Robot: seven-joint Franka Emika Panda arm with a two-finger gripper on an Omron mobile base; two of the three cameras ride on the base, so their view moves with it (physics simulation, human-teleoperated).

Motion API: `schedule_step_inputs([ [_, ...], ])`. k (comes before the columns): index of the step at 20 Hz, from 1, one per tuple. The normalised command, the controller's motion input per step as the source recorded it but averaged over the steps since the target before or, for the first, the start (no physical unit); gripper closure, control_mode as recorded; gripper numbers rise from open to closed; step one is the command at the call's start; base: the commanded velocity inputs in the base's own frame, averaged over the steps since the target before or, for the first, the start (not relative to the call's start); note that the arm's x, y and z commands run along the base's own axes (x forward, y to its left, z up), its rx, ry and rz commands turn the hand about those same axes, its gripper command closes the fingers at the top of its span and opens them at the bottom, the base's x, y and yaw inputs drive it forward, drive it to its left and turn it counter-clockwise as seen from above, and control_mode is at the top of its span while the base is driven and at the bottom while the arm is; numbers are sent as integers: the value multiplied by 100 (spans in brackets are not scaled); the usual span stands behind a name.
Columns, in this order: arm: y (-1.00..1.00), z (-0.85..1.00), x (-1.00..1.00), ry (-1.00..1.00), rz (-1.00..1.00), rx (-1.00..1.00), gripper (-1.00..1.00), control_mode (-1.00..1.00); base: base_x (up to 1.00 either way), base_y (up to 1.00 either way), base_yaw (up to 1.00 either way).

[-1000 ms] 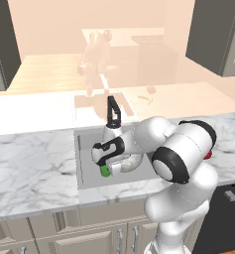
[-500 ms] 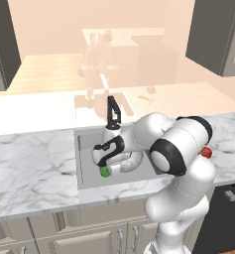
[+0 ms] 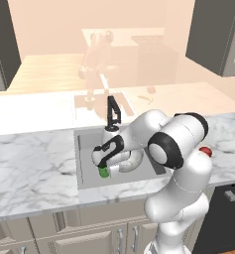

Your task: Remove the onion and banana from the sink. Then move the bowl and cup from the counter to the sink for washing.

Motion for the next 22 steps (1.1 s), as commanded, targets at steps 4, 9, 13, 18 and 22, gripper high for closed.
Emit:
schedule_step_inputs([
  [4, 8, -9, 10, 0, 0, 0, 100, -100, 0, 0, 0],
  [9, 6, -9, 11, 0, 0, 0, 100, -100, 0, 0, 0],
  [13, 3, -10, 9, 0, 0, 0, 100, -100, 0, 0, 0],
  [18, 3, -10, 8, 0, 0, 0, 100, -100, 0, 0, 0],
  [22, 1, -10, 9, 0, 0, 0, 100, -100, 0, 0, 0],
])
